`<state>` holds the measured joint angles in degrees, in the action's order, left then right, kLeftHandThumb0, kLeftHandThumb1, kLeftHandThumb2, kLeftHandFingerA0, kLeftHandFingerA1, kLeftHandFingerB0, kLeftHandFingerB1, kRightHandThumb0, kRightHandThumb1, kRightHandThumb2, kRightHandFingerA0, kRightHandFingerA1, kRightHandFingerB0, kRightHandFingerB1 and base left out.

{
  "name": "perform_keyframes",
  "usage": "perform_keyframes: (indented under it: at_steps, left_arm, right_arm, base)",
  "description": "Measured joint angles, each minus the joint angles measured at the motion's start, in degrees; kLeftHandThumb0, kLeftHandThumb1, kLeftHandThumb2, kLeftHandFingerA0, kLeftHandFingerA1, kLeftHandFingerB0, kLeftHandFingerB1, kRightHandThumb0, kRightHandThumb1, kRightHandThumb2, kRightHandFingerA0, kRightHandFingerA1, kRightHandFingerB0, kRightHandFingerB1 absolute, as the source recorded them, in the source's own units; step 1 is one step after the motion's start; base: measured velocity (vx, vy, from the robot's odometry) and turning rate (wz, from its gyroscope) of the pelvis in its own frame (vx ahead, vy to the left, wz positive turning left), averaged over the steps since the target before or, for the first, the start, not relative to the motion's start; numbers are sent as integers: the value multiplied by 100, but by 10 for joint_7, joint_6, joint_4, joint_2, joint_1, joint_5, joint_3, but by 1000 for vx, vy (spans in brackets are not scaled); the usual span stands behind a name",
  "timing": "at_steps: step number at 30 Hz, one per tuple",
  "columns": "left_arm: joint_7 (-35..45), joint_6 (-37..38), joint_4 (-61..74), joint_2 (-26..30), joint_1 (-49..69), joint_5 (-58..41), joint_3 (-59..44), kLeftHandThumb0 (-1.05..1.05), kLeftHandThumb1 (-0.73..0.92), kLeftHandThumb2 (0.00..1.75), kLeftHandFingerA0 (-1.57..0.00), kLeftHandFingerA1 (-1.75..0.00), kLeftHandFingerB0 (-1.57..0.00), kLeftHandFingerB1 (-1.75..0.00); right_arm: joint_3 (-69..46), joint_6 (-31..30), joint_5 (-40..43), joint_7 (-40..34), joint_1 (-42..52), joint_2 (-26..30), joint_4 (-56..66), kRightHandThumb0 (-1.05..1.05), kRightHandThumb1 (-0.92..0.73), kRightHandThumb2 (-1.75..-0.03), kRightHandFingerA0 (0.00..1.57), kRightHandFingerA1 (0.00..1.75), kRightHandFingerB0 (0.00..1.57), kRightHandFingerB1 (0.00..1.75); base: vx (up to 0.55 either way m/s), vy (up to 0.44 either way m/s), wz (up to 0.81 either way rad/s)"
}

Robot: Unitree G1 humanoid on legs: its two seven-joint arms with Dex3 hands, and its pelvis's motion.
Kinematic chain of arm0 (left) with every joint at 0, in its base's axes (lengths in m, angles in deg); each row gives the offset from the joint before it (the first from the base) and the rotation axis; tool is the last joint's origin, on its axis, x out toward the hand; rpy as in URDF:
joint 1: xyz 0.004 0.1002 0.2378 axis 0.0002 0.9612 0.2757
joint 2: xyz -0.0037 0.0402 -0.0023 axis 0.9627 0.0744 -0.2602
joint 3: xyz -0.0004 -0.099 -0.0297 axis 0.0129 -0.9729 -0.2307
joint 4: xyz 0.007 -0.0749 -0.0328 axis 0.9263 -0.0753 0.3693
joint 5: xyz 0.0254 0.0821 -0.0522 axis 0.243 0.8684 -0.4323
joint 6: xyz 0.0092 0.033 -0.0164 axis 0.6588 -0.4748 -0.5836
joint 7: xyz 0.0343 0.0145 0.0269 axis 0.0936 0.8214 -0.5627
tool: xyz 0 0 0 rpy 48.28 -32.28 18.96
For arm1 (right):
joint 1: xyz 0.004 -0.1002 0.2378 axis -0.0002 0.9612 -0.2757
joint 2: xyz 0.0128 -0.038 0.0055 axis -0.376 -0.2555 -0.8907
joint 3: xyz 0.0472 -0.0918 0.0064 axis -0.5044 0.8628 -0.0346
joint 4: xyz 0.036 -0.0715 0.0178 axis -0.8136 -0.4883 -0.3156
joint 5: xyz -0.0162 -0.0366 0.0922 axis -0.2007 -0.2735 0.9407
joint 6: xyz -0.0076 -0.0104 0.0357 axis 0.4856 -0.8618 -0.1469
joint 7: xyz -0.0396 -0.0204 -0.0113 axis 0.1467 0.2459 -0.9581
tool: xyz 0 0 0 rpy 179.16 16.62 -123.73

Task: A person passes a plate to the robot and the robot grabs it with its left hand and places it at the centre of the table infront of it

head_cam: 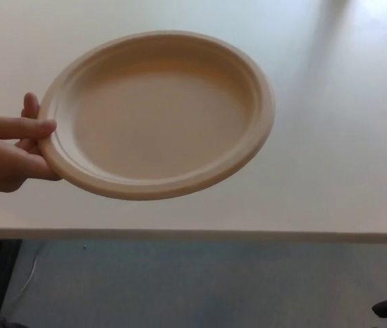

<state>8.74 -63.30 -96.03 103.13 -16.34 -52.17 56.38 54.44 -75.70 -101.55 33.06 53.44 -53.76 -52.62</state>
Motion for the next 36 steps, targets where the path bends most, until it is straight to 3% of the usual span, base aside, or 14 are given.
perform_keyframes:
  at_steps: [3, 4, 6, 8, 9, 10, 11, 12, 13, 23, 24, 27, 28, 36]
  left_arm:
    - [6, 14, -1, -1, 1, -3, -4, -61, 60, 59, -47, -39, -24, -30]
    - [7, 21, -3, -2, 2, -6, -6, -67, 52, 81, -34, -48, -17, -39]
    - [6, 36, -2, -5, 5, -12, -12, -67, 52, 81, -34, -48, -17, -39]
    - [5, 49, 3, -9, 11, -15, -15, -68, 50, 81, -34, -47, -20, -40]
    - [4, 54, 10, -13, 16, -17, -17, -66, 60, 59, -43, -38, -27, -30]
    - [1, 66, 31, -19, 29, -19, -19, -66, 60, 59, -43, -38, -27, -30]
    - [0, 74, 43, -22, 38, -20, -19, -63, 58, 58, -45, -38, -29, -31]
    - [-2, 84, 62, -26, 51, -22, -20, -63, 58, 58, -45, -38, -29, -31]
    - [-3, 94, 83, -29, 65, -23, -21, -63, 58, 58, -47, -38, -30, -31]
    - [-34, 151, 302, -48, 176, -10, -28, -54, 56, 57, -45, -36, -33, -32]
    - [-36, 156, 330, -51, 186, -10, -28, -63, 48, 78, -38, -47, -28, -42]
    - [-38, 166, 410, -62, 215, -9, -28, -63, 49, 78, -39, -48, -28, -42]
    - [-39, 168, 428, -64, 221, -9, -28, -58, 58, 58, -47, -38, -34, -32]
    - [-39, 186, 625, -68, 286, -9, -29, -56, 58, 58, -49, -39, -38, -33]
  right_arm:
    - [2, 14, 0, 1, -1, 1, -13, -62, -73, -62, 69, 70, 36, 50]
    - [2, 17, 0, 1, -1, 1, -17, -63, -74, -62, 69, 69, 37, 50]
    - [3, 25, 0, 2, -1, 2, -22, -63, -74, -62, 69, 69, 37, 50]
    - [4, 29, 0, 2, -1, 2, -26, -64, -74, -62, 69, 68, 37, 49]
    - [4, 31, 0, 2, -1, 3, -27, -64, -73, -62, 69, 70, 38, 51]
    - [5, 33, 0, 3, -2, 3, -30, -64, -73, -62, 69, 70, 38, 51]
    - [5, 34, 0, 3, -2, 3, -31, -65, -54, -95, 66, 75, 36, 60]
    - [6, 35, 0, 3, -2, 3, -32, -65, -54, -95, 66, 75, 36, 60]
    - [6, 36, 0, 4, -2, 3, -32, -64, -72, -61, 70, 71, 39, 52]
    - [10, 39, 0, 6, -2, 2, -32, -61, -70, -61, 71, 71, 39, 52]
    - [10, 39, 0, 6, -2, 2, -32, -61, -70, -61, 71, 70, 39, 52]
    - [11, 39, 0, 6, -2, 2, -32, -61, -70, -61, 72, 70, 39, 52]
    - [11, 39, 0, 6, -2, 1, -32, -61, -70, -61, 73, 72, 40, 52]
    - [15, 39, 0, 6, -6, 1, -32, -60, -67, -60, 74, 71, 36, 50]
  base:
    - [0, 0, 0]
    - [0, 0, 0]
    - [0, 0, 0]
    - [0, 0, 0]
    - [0, 0, 0]
    - [0, 0, 0]
    - [0, 0, 0]
    - [0, 0, 0]
    - [0, 0, 0]
    - [0, 0, 0]
    - [0, 0, 0]
    - [0, 0, 0]
    - [0, 0, 0]
    - [0, 0, 0]
